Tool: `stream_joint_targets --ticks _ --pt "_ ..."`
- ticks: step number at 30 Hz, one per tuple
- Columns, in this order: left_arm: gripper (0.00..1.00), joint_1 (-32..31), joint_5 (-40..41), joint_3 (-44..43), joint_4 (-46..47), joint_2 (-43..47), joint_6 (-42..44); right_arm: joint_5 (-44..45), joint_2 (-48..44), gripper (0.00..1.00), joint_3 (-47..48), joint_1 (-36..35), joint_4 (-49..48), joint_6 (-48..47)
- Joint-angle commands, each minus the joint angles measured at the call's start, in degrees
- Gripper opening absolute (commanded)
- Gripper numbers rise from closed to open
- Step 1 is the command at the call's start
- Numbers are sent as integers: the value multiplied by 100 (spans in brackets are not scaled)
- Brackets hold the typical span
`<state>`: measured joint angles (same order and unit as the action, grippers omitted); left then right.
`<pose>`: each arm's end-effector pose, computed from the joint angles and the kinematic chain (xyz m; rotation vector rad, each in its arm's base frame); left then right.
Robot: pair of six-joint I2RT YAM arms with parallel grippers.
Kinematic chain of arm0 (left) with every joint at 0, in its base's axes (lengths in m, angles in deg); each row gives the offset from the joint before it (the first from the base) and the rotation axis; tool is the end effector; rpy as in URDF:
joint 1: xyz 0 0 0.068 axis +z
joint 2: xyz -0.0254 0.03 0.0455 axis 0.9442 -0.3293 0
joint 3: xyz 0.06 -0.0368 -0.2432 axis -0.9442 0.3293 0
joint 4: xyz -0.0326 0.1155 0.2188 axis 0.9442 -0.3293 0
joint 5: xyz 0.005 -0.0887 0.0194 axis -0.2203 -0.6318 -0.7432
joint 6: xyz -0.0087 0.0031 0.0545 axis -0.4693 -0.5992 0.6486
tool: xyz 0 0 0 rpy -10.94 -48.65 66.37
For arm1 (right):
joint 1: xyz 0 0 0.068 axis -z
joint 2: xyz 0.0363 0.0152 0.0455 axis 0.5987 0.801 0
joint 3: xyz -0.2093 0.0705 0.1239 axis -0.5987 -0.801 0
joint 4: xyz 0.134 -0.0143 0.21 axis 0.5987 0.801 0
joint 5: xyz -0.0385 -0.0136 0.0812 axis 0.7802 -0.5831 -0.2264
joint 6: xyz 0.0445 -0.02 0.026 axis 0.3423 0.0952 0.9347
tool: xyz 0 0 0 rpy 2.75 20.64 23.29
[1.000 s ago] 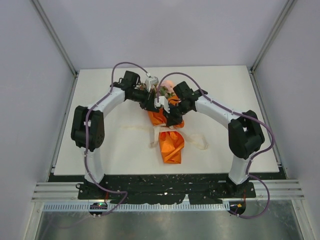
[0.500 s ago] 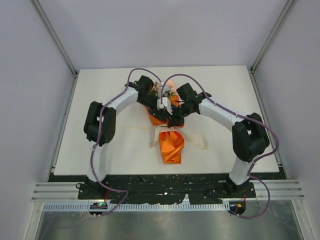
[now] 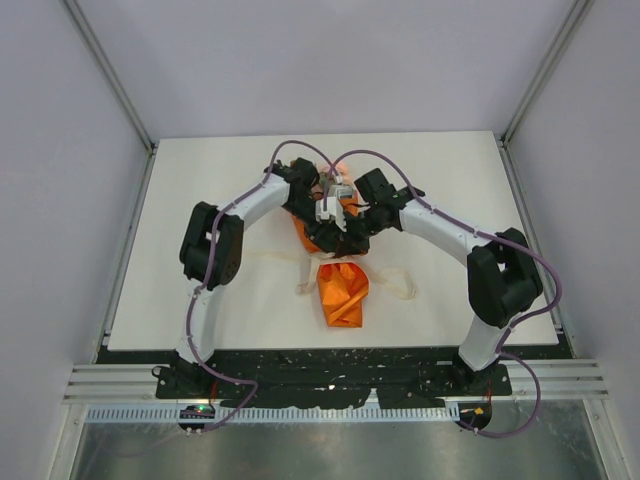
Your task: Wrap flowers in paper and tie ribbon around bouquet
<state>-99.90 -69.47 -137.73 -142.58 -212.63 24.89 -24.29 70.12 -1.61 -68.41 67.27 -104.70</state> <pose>0.3501 -0.2304 0.1785 1.2726 2.3665 -1.4170 0.2842 0.2038 0.2182 -1.7295 1.7549 0.8182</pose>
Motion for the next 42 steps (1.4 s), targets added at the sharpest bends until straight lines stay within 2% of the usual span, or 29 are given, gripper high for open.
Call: stream_joint_targets --ticks 1,10,19,24,30,35,42 --pt "36 21 -303 -238 -641 -24 623 -148 -321 5 10 26 -199 -79" --pt "42 3 -84 -80 -378 -15 606 -157 -295 5 -16 26 -190 -61" --pt "39 -76 532 113 52 -42 588 -174 -198 5 -34 26 -199 -35" --pt "30 -85 480 342 255 55 650 -183 -216 5 -104 44 -208 -35" --pt "9 -23 76 413 325 187 598 -227 -286 5 -236 52 -217 -61" --pt "2 205 -241 246 387 441 334 -297 -304 5 -297 52 -164 -114" --pt "0 407 -689 88 369 697 166 -324 -216 6 -192 52 -146 -61"
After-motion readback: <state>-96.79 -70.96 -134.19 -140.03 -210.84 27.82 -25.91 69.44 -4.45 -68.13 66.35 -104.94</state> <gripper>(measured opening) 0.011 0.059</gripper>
